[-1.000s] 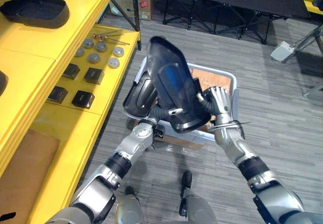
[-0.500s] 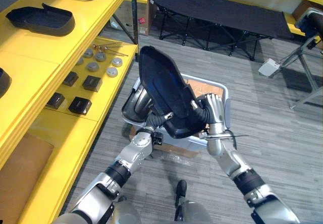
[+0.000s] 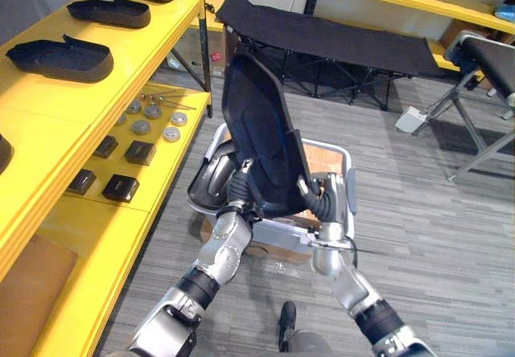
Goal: Walk over and take plastic housings, then place them on the shelf
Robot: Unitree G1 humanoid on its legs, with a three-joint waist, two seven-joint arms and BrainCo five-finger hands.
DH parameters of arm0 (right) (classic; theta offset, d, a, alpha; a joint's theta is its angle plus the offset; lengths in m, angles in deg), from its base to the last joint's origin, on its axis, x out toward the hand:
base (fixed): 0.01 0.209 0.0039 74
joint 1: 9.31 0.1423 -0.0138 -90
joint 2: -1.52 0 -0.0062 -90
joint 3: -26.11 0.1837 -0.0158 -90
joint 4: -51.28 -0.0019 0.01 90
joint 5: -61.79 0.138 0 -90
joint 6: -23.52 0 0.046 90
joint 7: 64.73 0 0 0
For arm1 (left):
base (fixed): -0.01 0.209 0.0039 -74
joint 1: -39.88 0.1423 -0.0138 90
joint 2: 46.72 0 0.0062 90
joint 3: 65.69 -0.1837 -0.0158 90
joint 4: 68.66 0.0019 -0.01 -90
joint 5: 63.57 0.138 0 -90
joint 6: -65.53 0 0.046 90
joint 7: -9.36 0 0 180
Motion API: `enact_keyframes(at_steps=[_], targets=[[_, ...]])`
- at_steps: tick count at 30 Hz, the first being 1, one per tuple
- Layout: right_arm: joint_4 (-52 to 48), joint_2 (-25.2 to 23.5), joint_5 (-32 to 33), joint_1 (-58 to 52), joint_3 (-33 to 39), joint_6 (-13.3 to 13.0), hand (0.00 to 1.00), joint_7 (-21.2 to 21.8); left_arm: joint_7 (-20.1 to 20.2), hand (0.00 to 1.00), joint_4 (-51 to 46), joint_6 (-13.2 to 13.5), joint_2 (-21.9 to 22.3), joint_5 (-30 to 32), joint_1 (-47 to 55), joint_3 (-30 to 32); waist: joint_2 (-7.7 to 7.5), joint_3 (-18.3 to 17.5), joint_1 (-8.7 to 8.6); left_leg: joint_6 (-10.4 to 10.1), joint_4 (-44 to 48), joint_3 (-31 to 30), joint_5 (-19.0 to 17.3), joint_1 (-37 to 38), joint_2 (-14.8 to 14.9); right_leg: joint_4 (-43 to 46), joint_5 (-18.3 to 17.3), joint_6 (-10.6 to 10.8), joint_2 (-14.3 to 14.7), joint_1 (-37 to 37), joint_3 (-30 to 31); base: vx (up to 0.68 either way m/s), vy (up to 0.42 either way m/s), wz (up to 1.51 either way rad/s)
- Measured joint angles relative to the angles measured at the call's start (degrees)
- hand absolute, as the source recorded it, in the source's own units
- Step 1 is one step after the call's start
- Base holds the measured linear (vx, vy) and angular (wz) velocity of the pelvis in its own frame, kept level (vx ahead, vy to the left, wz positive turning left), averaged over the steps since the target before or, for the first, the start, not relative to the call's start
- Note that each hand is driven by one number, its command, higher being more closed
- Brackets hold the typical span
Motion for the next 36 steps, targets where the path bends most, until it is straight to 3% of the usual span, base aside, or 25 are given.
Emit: enact_keyframes(at_steps=[4, 8, 12, 15, 17, 18, 19, 21, 23, 26, 31, 36], targets=[[-5.16, -0.16, 2.89, -4.62, 1.31, -0.02, 0.0, -0.39, -4.21, 1.0, -7.69, -2.18, 1.17, 17.73, 4.95, 1.85, 0.1, -1.06, 0.06, -0.05, -0.81, 0.21, 0.03, 0.68, -0.08, -0.33, -0.33, 0.16, 0.08, 0.31, 0.06, 0.0, 0.0, 0.0], [-13.17, -0.26, 8.33, -8.19, 7.26, -2.23, 0.0, 0.53, -4.38, 1.0, -15.04, -6.36, 1.26, 34.9, 12.81, 2.37, 1.42, -3.01, -0.01, -0.07, -1.14, 1.12, 0.01, 1.61, -0.11, -0.01, -0.47, 0.24, 0.19, 0.37, 0.72, 0.01, 0.005, -0.07], [-15.41, -0.28, 11.96, -12.41, 9.38, -4.91, 0.0, 4.75, -4.33, 1.0, -19.55, -7.23, 1.33, 45.61, 17.48, 2.92, 2.57, -3.66, -0.07, -0.07, -1.24, 1.46, -0.03, 1.82, -0.1, -0.1, -0.86, 0.59, 0.25, 0.34, 0.94, -0.04, -0.001, -0.06], [-16.98, -0.9, 16.75, -17.08, 9.98, -7.36, 0.0, 10.62, -6.25, 1.0, -19.87, -6.89, 1.38, 54.99, 21.66, 4.39, 4.09, -4.45, -0.32, -0.12, -2.19, 2.36, -0.56, 2.71, -0.13, -0.5, -1.65, 0.64, 0.35, 0.39, 1.54, -0.06, -0.002, -0.11], [-17.07, -1.62, 18.24, -18.71, 10.51, -7.96, 0.0, 12.24, -7.6, 1.0, -19.86, -6.52, 1.39, 57.33, 22.99, 4.44, 4.6, -4.74, -0.33, -0.19, -2.51, 2.78, -0.58, 2.75, -0.12, -0.5, -1.68, 0.65, 0.42, 0.24, 1.78, -0.01, -0.003, -0.11], [-17.05, -4.48, 25.16, -21.31, 15.84, -8.33, 0.0, 13.34, -12.3, 1.0, -19.72, -5.91, 2.35, 58.45, 25.46, 8.42, 5.38, -4.98, -0.8, -0.3, -3.04, 3.09, -0.52, 2.83, -0.13, -0.49, -1.73, 0.64, 0.5, -0.02, 2.12, -0.01, -0.006, -0.08], [-16.99, -5.0, 26.49, -21.64, 17.39, -8.34, 0.0, 13.31, -13.22, 1.0, -19.71, -5.85, 2.48, 58.43, 25.92, 9.7, 5.49, -5.05, -0.99, -0.3, -3.07, 3.09, -0.52, 2.81, -0.13, -0.48, -1.75, 0.63, 0.52, -0.08, 2.13, 0.01, -0.007, -0.07], [-14.65, -5.87, 34.42, -24.63, 28.07, -7.76, 0.0, 13.31, -19.58, 1.0, -18.57, -5.71, 2.72, 55.74, 29.18, 19.96, 6.43, -5.61, -1.89, -0.43, -3.17, 3.31, -0.23, 2.94, -0.02, -0.02, -1.82, 0.55, 0.71, -0.55, 2.48, 0.05, -0.004, -0.07], [-11.05, -4.45, 35.08, -28.23, 29.97, -7.0, 0.0, 13.31, -22.63, 1.0, -16.91, -5.69, 0.83, 53.2, 31.39, 22.81, 6.65, -5.58, -2.16, -0.45, -3.23, 3.67, -0.2, 3.36, 0.15, 0.0, -1.48, 0.61, 0.98, -0.53, 2.75, 0.06, -0.003, -0.1], [-8.81, -6.48, 36.6, -31.29, 28.15, -6.18, 0.0, 14.52, -24.63, 1.0, -16.92, -4.64, 1.76, 50.15, 33.29, 23.01, 6.54, -5.56, -2.12, -0.57, -3.27, 4.6, -0.59, 3.85, 0.16, -0.03, -1.35, 0.74, 1.1, -0.62, 3.6, 0.03, 0.006, -0.13], [-5.71, -7.93, 36.59, -31.45, 24.51, -6.18, 0.0, 16.11, -24.6, 1.0, -19.17, -2.4, 2.78, 50.12, 33.23, 19.72, 6.49, -5.56, -2.61, -0.31, -2.92, 5.19, -1.29, 4.27, -0.04, -0.51, -1.55, 0.69, 0.92, -0.5, 4.07, -0.03, 0.014, -0.07], [-3.43, -7.31, 36.43, -31.11, 25.1, -6.07, 0.0, 15.79, -24.69, 1.0, -19.65, -2.36, 2.72, 50.01, 32.48, 19.88, 6.83, -5.35, -3.02, -0.35, -2.95, 5.36, -1.34, 4.35, 0.06, -0.5, -2.0, 0.36, 1.09, -0.59, 4.19, 0.0, 0.0, 0.0]])
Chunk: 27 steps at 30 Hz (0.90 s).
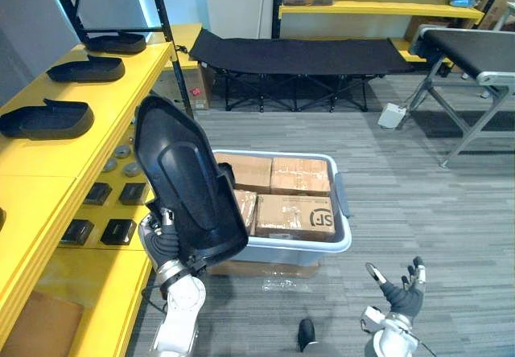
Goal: Walk over and take plastic housings, then place them on the shelf
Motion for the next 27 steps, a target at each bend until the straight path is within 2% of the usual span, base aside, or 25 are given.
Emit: enact_keyframes(at_steps=[4, 7, 9, 13, 18, 19, 20, 21, 22, 24, 26, 27], targets=[[0.6, 0.23, -1.99, 0.26, -0.05, 0.93, 0.0, 0.83, 0.2, 1.0, -0.34, 0.26, -0.05, -1.76, 0.0, 0.44, 0.64, 0.4, 0.03, -0.02, 0.05, 0.01, -0.18, 0.01, 0.03, 0.0, -0.11, -0.04, 0.01, 0.01, -0.01, 0.0, 0.0, 0.0], [0.61, 0.94, -2.95, 1.72, -0.12, 1.29, 0.0, 3.17, 2.46, 1.0, -1.97, 3.59, 0.2, -8.41, 0.15, 1.17, 0.81, 0.52, 0.23, 0.07, 1.03, -0.48, -0.76, -0.67, 0.27, 0.01, -0.31, 0.0, 0.06, 0.0, -0.29, -0.01, -0.005, 0.04], [0.6, 1.92, -2.73, 3.86, -0.24, 1.28, 0.0, 5.07, 3.28, 1.0, -5.67, 6.39, 0.64, -11.3, 0.62, 1.75, 0.97, 1.06, 1.28, 0.14, 3.35, -1.06, -1.9, -1.88, 0.66, 0.01, -0.31, 0.0, 0.04, 0.04, -0.6, -0.03, 0.005, 0.08], [0.93, 2.61, -0.03, 7.19, -0.53, 1.0, 0.0, 7.09, 2.92, 1.0, -11.87, 8.79, 0.67, -10.93, 1.67, 3.99, 1.12, 2.22, 2.31, 0.62, 4.02, -5.47, -2.11, -3.03, -0.35, 0.07, -0.65, 0.8, -1.4, 2.23, -4.86, -0.02, 0.028, 0.5], [4.05, 2.96, 0.6, 11.3, -1.24, 0.94, 0.0, 8.99, 2.77, 1.0, -18.39, 8.87, 0.66, -10.01, 5.81, 12.73, 0.82, 2.44, 5.89, 1.88, 2.84, -14.13, -0.92, -4.76, -3.11, 0.57, -2.2, 2.41, -3.96, 6.95, -12.25, 0.03, 0.037, 0.96], [4.06, 3.02, 0.6, 12.31, -1.38, 0.93, 0.0, 9.04, 3.27, 1.0, -19.26, 8.88, 0.65, -10.03, 7.54, 14.75, 0.98, 2.37, 6.89, 2.1, 3.03, -16.68, -0.85, -5.8, -3.47, 2.26, -4.94, 2.36, -4.03, 7.06, -12.21, 0.06, 0.032, 1.12], [4.01, 3.09, 0.63, 12.82, -1.32, 0.93, 0.0, 9.03, 3.75, 1.0, -19.55, 8.91, 0.58, -10.09, 8.49, 16.05, 1.05, 2.49, 6.97, 2.45, 3.1, -19.69, -0.51, -6.62, -3.84, 4.28, -7.73, 2.6, -3.6, 7.13, -10.68, 0.1, -0.01, 1.98], [3.97, 3.76, 0.64, 12.89, -0.59, 0.95, 0.0, 8.92, 5.69, 1.0, -19.55, 8.94, 0.68, -10.23, 9.45, 17.46, 0.82, 2.6, 6.89, 2.21, 2.9, -25.21, 0.42, -7.42, -4.87, 7.87, -11.68, 2.41, -3.07, 7.81, -9.49, 0.12, -0.043, 1.76], [3.98, 3.94, 0.64, 12.92, -0.39, 0.96, 0.0, 8.94, 6.08, 1.0, -19.56, 8.99, 0.69, -10.35, 9.65, 17.61, 0.7, 2.71, 6.94, 1.99, 2.84, -26.18, 0.6, -7.43, -5.06, 8.5, -11.9, 2.42, -3.14, 8.08, -9.66, 0.13, -0.045, 1.79], [4.0, 4.27, 0.62, 14.38, 0.06, 1.11, 0.0, 8.98, 8.69, 1.0, -20.51, 9.71, 0.78, -11.37, 12.08, 19.05, -0.18, 2.76, 8.75, 1.54, 1.06, -29.52, 2.8, -7.74, -5.38, 10.84, -14.28, 2.35, -3.61, 9.65, -12.75, 0.11, -0.027, 1.31], [3.74, 4.21, 0.49, 15.05, 0.86, 1.26, 0.0, 9.31, 11.05, 1.0, -20.67, 10.84, 0.85, -11.42, 12.05, 19.12, -0.89, 3.21, 8.75, 2.46, 0.06, -26.48, 5.81, -9.57, -6.21, 10.83, -15.22, 2.18, -4.85, 11.74, -18.48, 0.04, -0.038, 1.69], [3.54, 4.08, -0.8, 14.84, 3.14, 2.19, 0.0, 9.22, 14.53, 1.0, -20.67, 11.85, 0.8, -12.43, 10.98, 17.04, -1.09, 3.77, 7.55, 5.17, -0.94, -16.57, 7.66, -10.93, -5.42, 10.96, -15.43, 1.97, -5.79, 13.57, -24.15, 0.01, -0.009, 2.01]])
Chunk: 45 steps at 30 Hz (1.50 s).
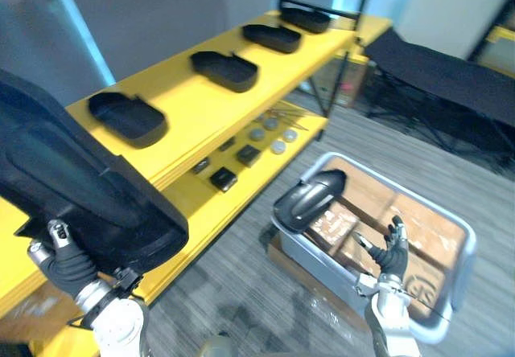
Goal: Walk over and take plastic housings, then place them on the shelf
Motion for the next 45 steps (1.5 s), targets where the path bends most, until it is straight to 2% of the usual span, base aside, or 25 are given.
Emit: enact_keyframes(at_steps=[1, 2, 3, 7, 12, 14, 16, 17, 18, 19, 20, 21, 22, 23, 25, 27, 29, 30, 31, 32, 35, 37, 38, 40, 45], targets=[[-0.01, 0.0, -0.82, -0.15, 0.95, 0.31, 0.0, -0.13, 1.33, 1.0, 0.01, 0.3, -0.05, -0.5, -0.47, -0.95, 0.2, 0.34, -0.49, 1.81, 0.06, 5.4, -0.37, -0.36, 0.9, 0.27, 0.0, 0.0, -0.11, 0.69, -1.78, 0.02, 0.038, 1.96], [-0.1, 0.11, -1.06, -0.46, 1.64, 0.47, 0.0, -0.3, 2.85, 1.0, 0.04, 0.86, -0.24, -0.94, -0.95, -2.28, 0.29, 0.82, -1.02, 2.19, 1.02, 12.12, 0.52, -0.75, 2.9, 0.92, 0.0, 0.0, -0.27, 1.05, -3.64, 0.03, 0.041, 1.45], [-0.61, 0.65, -1.36, -0.5, 2.14, 0.47, 0.0, -0.44, 4.29, 1.0, 0.21, 1.15, -0.24, -0.97, -1.96, -3.85, 1.47, 2.11, -1.61, 0.77, 1.96, 18.08, 1.77, -0.84, 4.07, 2.04, -0.08, 0.08, -0.76, 1.92, -4.94, 0.02, 0.07, 1.12], [-3.08, 0.48, -3.27, -0.37, 1.18, -0.37, 0.0, -0.34, 4.73, 1.0, 1.12, 1.52, -0.49, -1.15, -2.82, -4.46, 1.39, 4.62, -1.35, 2.5, 7.08, 18.79, -1.24, -2.1, 3.77, 4.54, -1.16, -0.16, -2.49, 1.43, -3.74, -0.05, 0.138, 0.07], [-4.57, 0.24, -3.02, -0.43, 1.37, -2.17, 0.0, 0.0, 4.36, 1.0, 4.46, 1.5, -1.88, -2.91, -3.01, -4.47, 1.5, 6.55, -1.61, 2.97, 21.62, 19.42, -10.42, -6.95, 6.66, 11.01, -7.48, 3.65, -4.91, -0.92, -0.07, -0.07, 0.139, -0.23], [-4.51, -1.05, 2.04, -1.55, 1.46, -2.02, 0.0, 0.38, 4.31, 1.0, 4.47, 1.56, -2.07, -2.61, -2.89, -4.46, 0.81, 7.15, -1.52, 2.97, 24.91, 19.07, -13.56, -6.96, 6.08, 14.73, -10.34, 4.87, -6.88, -0.56, 0.01, 0.0, 0.184, 0.13], [-4.03, -2.62, 2.58, -2.14, 2.23, -1.74, 0.0, 0.24, 4.42, 1.0, 4.46, 1.64, -2.2, -2.35, -2.49, -4.28, -0.33, 6.9, -1.27, 3.67, 25.55, 18.82, -14.95, -6.74, 3.68, 15.87, -12.11, 4.97, -9.18, 0.76, -0.82, 0.1, 0.153, 0.4], [-3.97, -3.55, 2.6, -2.76, 2.67, -1.75, 0.0, 0.31, 5.07, 1.0, 4.33, 1.74, -2.5, -2.11, -2.47, -4.28, -1.73, 6.47, -1.25, 4.65, 25.41, 18.94, -15.5, -6.37, 1.64, 15.29, -12.72, 3.6, -10.83, 1.79, -1.69, 0.19, 0.133, 0.52], [-4.05, -3.71, 2.61, -3.02, 3.16, -1.91, 0.0, 0.42, 5.62, 1.0, 4.28, 2.01, -2.39, -2.07, -2.71, -4.29, -1.23, 6.14, -1.54, 5.23, 25.0, 18.79, -15.94, -5.88, 1.06, 18.19, -11.89, 0.77, -11.2, 1.71, -1.37, 0.2, 0.14, 0.62], [-4.0, -3.61, 2.63, -3.19, 3.22, -1.91, 0.0, 0.7, 6.14, 1.0, 4.29, 2.1, -2.37, -1.82, -2.98, -4.32, -1.17, 6.34, -1.59, 5.31, 24.81, 17.52, -16.62, -5.83, -0.21, 25.09, -9.55, -3.11, -12.99, -0.6, 1.31, 0.17, 0.139, 0.81], [-4.0, -3.73, 2.63, -3.81, 3.28, -1.93, 0.0, 1.52, 6.27, 1.0, 4.19, 2.09, -2.64, 0.59, -3.49, -4.32, -1.01, 6.15, -2.3, 5.73, 23.3, 15.35, -16.82, -4.34, -2.01, 33.94, -3.53, -8.79, -13.94, -5.05, 7.44, 0.27, 0.207, 1.07], [-4.0, -3.91, 2.59, -3.88, 3.14, -2.07, 0.0, 2.64, 6.17, 1.0, 3.53, 2.1, -3.53, 2.49, -4.15, -4.27, -0.81, 5.8, -2.85, 6.62, 20.64, 12.74, -16.22, -2.23, -3.0, 41.01, 3.18, -7.6, -13.48, -8.93, 14.63, 0.24, 0.176, 1.03], [-4.04, -4.11, 2.53, -3.84, 2.91, -2.35, 0.0, 3.25, 6.0, 1.0, 3.22, 2.11, -4.28, 2.76, -4.77, -4.45, -0.84, 5.72, -3.03, 7.04, 19.5, 11.36, -16.02, -1.56, -3.38, 44.25, 1.35, -5.63, -12.37, -10.75, 16.96, 0.34, 0.121, 1.06], [-4.22, -4.57, 2.49, -3.58, 2.92, -3.19, 0.0, 4.79, 5.35, 1.0, 3.19, 2.08, -5.41, 3.85, -6.57, -4.55, -1.13, 5.54, -3.17, 7.06, 17.31, 8.95, -14.99, 0.09, -3.63, 48.37, -3.97, -4.24, -9.2, -13.98, 19.36, 0.31, 0.054, 1.05], [-4.72, -4.54, 2.4, -2.91, 3.04, -4.78, 0.0, 6.04, 3.99, 1.0, 3.13, 2.06, -5.71, 4.14, -8.22, -4.47, -1.01, 5.59, -3.16, 6.83, 13.83, 6.29, -14.32, 3.53, -3.8, 46.72, -7.78, -4.29, -4.74, -16.81, 19.06, 0.38, 0.031, 0.84], [-7.3, -4.25, 1.5, -2.27, 3.18, -5.23, 0.0, 6.68, 3.38, 1.0, 3.14, 1.9, -6.03, 4.09, -9.75, -4.46, -1.09, 5.39, -3.19, 6.72, 11.59, 4.04, -14.25, 6.58, -3.7, 39.36, -10.33, -4.66, -0.71, -18.99, 19.17, 0.32, -0.047, 0.65], [-11.14, -2.88, 1.49, -1.64, 3.45, -6.23, 0.0, 7.31, 3.38, 1.0, 3.19, 1.63, -6.85, 4.07, -12.87, -5.25, -1.0, 5.34, -3.96, 6.44, 11.1, -0.01, -14.34, 7.49, -3.33, 27.16, -10.09, -4.2, 3.43, -22.17, 21.42, 0.33, -0.129, 1.01], [-11.78, -2.42, 1.49, -1.18, 3.6, -6.31, 0.0, 7.31, 3.37, 1.0, 3.21, 1.39, -6.91, 4.08, -13.47, -5.61, -0.97, 5.36, -4.2, 5.48, 11.16, -0.59, -14.5, 7.78, -3.12, 23.96, -9.47, -3.92, 4.11, -22.96, 22.14, 0.33, -0.177, 1.0], [-12.8, -1.64, 1.49, -0.32, 3.56, -6.31, 0.0, 7.2, 3.4, 1.0, 3.2, 0.8, -6.98, 4.11, -13.74, -6.09, -1.52, 4.94, -4.63, 3.12, 12.08, -0.98, -15.74, 8.51, -2.63, 15.58, -3.75, -4.57, 5.6, -22.65, 22.88, 0.35, -0.201, 0.84], [-13.93, -1.05, 1.37, -0.09, 3.43, -6.35, 0.0, 7.0, 3.44, 1.0, 3.88, 0.3, -6.82, 4.22, -13.73, -6.24, -1.39, 4.46, -4.78, 0.28, 13.51, -1.17, -17.88, 9.24, -2.5, 11.64, 4.37, -3.2, 5.87, -21.86, 24.05, 0.36, -0.199, 0.64], [-14.98, 2.22, 0.19, 1.99, 3.63, -5.87, 0.0, 5.29, 4.08, 1.0, 4.48, -1.74, -4.46, 4.14, -12.42, -7.29, 2.96, 2.6, -4.15, -1.28, 11.92, 0.1, -17.22, 10.6, 1.45, 8.24, 4.53, -4.3, 8.94, -18.76, 21.7, 0.38, -0.172, 0.22], [-17.73, 4.54, -1.92, 3.64, 4.27, -4.59, 0.0, 2.72, 5.11, 1.0, 4.48, -2.36, -4.35, 4.11, -12.44, -7.09, 3.58, 2.45, -4.23, -3.17, 15.55, 0.42, -15.68, 10.18, 1.35, 5.36, 4.53, -4.33, 8.96, -15.56, 21.39, 0.29, -0.081, 0.08], [-19.77, 5.0, -3.61, 4.36, 5.86, -4.6, 0.0, 1.01, 5.43, 1.0, 4.37, -2.52, -4.52, 4.15, -12.05, -7.1, 2.87, 2.75, -3.6, -2.12, 15.65, 1.51, -17.86, 8.89, 1.38, 4.44, 4.56, -4.35, 7.8, -14.09, 21.94, 0.12, 0.019, -0.03], [-22.75, 5.32, -4.9, 5.25, 8.81, -4.59, 0.0, -0.85, 5.73, 1.0, 3.59, -2.56, -4.57, 4.13, -11.3, -7.07, 3.81, 2.28, -4.04, -1.21, 6.84, 3.55, -13.37, 9.24, 2.37, 4.3, 4.53, -4.26, 7.86, -13.58, 21.92, 0.09, 0.057, -0.1], [-31.71, 7.94, -7.71, 6.78, 15.19, -5.43, 0.0, -2.93, 5.9, 1.0, 2.57, -2.45, -4.92, 4.04, -9.37, -3.26, 2.52, 2.63, -4.43, -1.2, 10.15, 6.42, -13.29, 9.22, 0.97, 4.56, 4.2, -3.65, 6.5, -13.8, 23.95, 0.03, 0.094, -0.19]])
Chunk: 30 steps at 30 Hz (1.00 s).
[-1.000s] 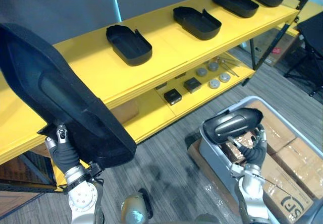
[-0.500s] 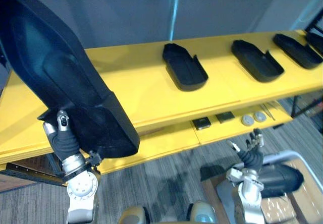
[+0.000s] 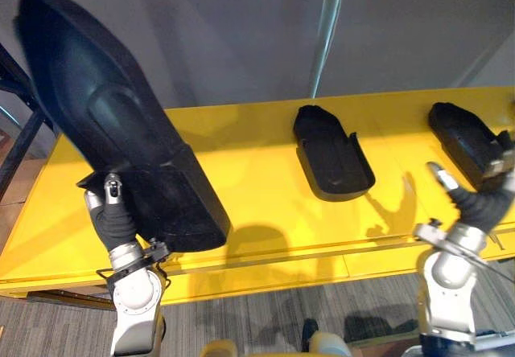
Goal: Walk over and take plastic housings, then place them on the shelf
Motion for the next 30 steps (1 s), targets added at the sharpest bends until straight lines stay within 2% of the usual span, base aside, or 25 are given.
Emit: enact_keyframes(at_steps=[2, 4, 6, 8, 9, 10, 11, 12, 13, 14, 15, 17, 20, 22, 24, 26, 30], targets=[[-0.75, 2.11, 0.17, 0.12, 1.22, -0.28, 0.0, 0.02, 0.32, 1.0, -0.05, 0.41, -0.08, 0.01, -0.02, 0.09, -0.32, -0.17, -0.37, -0.02, 1.97, 0.1, -0.01, -0.05, -0.22, 2.04, -1.2, 0.48, -0.61, -0.82, 1.24, 0.01, 0.032, -0.38], [-2.06, 2.62, 0.89, 0.23, 2.11, -0.26, 0.0, 0.1, 0.75, 1.0, -0.3, 1.39, -0.69, -0.07, -0.17, 0.11, -0.81, -0.12, -0.67, 0.01, 3.6, -0.19, -0.03, -0.17, -1.03, 3.77, -3.21, 2.02, -1.01, -2.21, 3.82, -0.01, -0.017, -0.54], [-2.08, 2.73, 3.23, 0.74, 2.16, 0.41, 0.0, 0.24, 0.94, 1.0, -0.83, 1.92, -1.52, 0.02, -0.99, -0.17, -0.59, -0.11, -1.89, 0.11, 5.86, -1.64, -0.1, -1.9, -1.65, 4.73, -3.78, 2.42, -0.95, -4.49, 6.4, -0.04, -0.023, -0.57], [-0.75, 2.17, 4.87, 0.16, 3.81, 1.95, 0.0, 0.28, 1.08, 1.0, -2.44, 1.9, -2.51, 0.08, -4.46, -0.41, 0.92, 0.76, -3.39, 0.36, 8.21, -1.58, -2.02, -3.32, -1.14, 3.89, -1.7, 3.07, 0.31, -5.77, 9.65, -0.03, 0.051, -0.68], [-0.35, 1.76, 5.29, -0.28, 4.23, 2.01, 0.0, 0.38, 1.16, 1.0, -2.59, 1.87, -2.62, 0.07, -5.64, -0.54, 1.42, 1.01, -3.56, 0.23, 8.24, -1.25, -2.93, -3.03, -0.78, 3.15, -0.82, 3.37, 0.96, -5.84, 10.64, -0.03, 0.132, -0.89], [0.43, 0.63, 6.06, -1.46, 4.23, 1.99, 0.0, 0.56, 1.29, 1.0, -2.59, 1.73, -3.18, 0.07, -7.84, -0.59, 2.67, 1.33, -3.91, -0.1, 7.87, -0.59, -4.99, -2.39, -0.36, 2.53, 0.35, 3.68, 2.19, -6.17, 12.88, -0.08, 0.24, -1.03], [0.55, -1.34, 6.85, -3.23, 4.0, 1.92, 0.0, 1.48, 1.26, 1.0, -2.6, 0.99, -4.47, 0.08, -9.1, -0.59, 3.49, 1.07, -4.73, 0.72, 6.43, 1.42, -6.54, -1.02, -0.47, 2.53, 1.01, 4.28, 2.89, -6.9, 14.63, -0.11, 0.251, -0.94], [0.42, -2.64, 6.96, -4.41, 4.04, 1.74, 0.0, 2.18, 1.26, 1.0, -2.59, 0.11, -5.1, 0.09, -9.65, -0.6, 3.51, 1.18, -5.14, 1.32, 5.78, 2.38, -6.94, -0.65, -0.66, 2.44, 1.46, 4.6, 3.03, -7.04, 15.52, -0.16, 0.245, -0.79], [0.35, -5.22, 7.11, -6.46, 4.09, 1.43, 0.0, 3.62, 1.19, 1.0, -2.54, -1.54, -5.84, 0.0, -10.14, -0.31, 2.86, 1.51, -5.54, 1.51, 4.55, 4.18, -7.02, 0.17, -0.79, 1.95, 1.98, 4.23, 2.85, -7.29, 15.54, -0.15, 0.15, -0.56], [0.09, -6.93, 7.35, -7.56, 4.04, 1.22, 0.0, 5.06, 1.21, 1.0, -2.33, -3.15, -6.05, -0.21, -9.92, -0.07, 2.12, 1.63, -5.95, 1.51, 4.28, 5.72, -7.01, 0.04, -0.86, 6.68, -0.77, 3.18, 2.15, -8.6, 13.69, -0.14, 0.126, -0.53], [0.05, -7.27, 7.42, -7.51, 3.92, 1.05, 0.0, 5.75, 1.31, 1.0, -2.27, -4.05, -6.03, -0.2, -9.55, -0.02, 1.89, 1.82, -5.97, 1.52, 4.28, 5.98, -7.0, 0.0, -1.0, 9.79, -2.58, 3.23, 1.75, -9.11, 12.77, -0.08, 0.073, -0.34], [-1.16, -7.36, 7.41, -7.45, 2.94, 0.27, 0.0, 7.61, 1.72, 1.0, -1.71, -7.18, -5.11, 0.15, -7.62, -0.07, 0.19, 1.53, -5.44, 1.53, 4.9, 6.07, -6.99, -0.59, -1.82, 12.5, -7.4, 4.47, -0.43, -8.36, 8.98, -0.03, 0.007, -0.25], [-2.06, -7.13, 7.39, -7.19, 1.79, -0.12, 0.0, 9.07, 2.25, 1.0, -1.03, -10.19, -2.98, 0.3, -6.33, -0.94, 0.91, 1.98, -5.25, 1.52, 4.77, 4.97, -6.59, -1.58, -1.18, 10.7, -6.13, 4.13, 0.09, -8.34, 7.32, -0.04, -0.064, 0.08], [-1.95, -6.36, 6.91, -6.76, 1.4, 0.88, 0.0, 10.13, 2.21, 1.0, -0.8, -12.34, -2.16, 0.09, -5.66, -0.94, 2.63, 2.86, -4.96, 1.12, 4.59, 4.84, -5.98, -1.91, -0.49, 9.18, -5.07, 3.34, 0.66, -7.9, 6.87, -0.03, -0.072, 0.03], [-1.58, -4.75, 6.92, -6.56, 1.37, 1.48, 0.0, 10.75, 1.93, 1.0, -0.77, -13.98, -2.06, -0.41, -5.82, -0.72, 3.45, 2.83, -4.91, 1.12, 2.35, 4.67, -4.39, -1.92, -0.75, 7.1, -3.68, 2.99, 0.71, -7.76, 6.3, -0.02, -0.055, 0.07], [-1.58, -3.43, 6.96, -5.71, 1.41, 1.6, 0.0, 11.58, 1.23, 1.0, -0.43, -15.55, -2.08, -0.62, -6.72, -0.25, 3.44, 2.9, -4.98, 1.41, 0.13, 4.63, -2.82, -2.05, -1.29, 4.97, -1.91, 2.85, 0.61, -7.69, 6.21, 0.0, 0.0, 0.0], [-1.34, -1.47, 7.03, -3.38, 1.19, 1.64, 0.0, 12.04, -0.37, 1.0, 3.4, -21.64, -2.21, -0.56, -10.53, 0.99, 3.72, 3.43, -5.13, 2.06, -2.4, 4.53, -0.92, -2.13, -2.51, 1.8, 0.11, 2.93, -0.12, -7.6, 6.19, -0.05, 0.014, 0.01]])
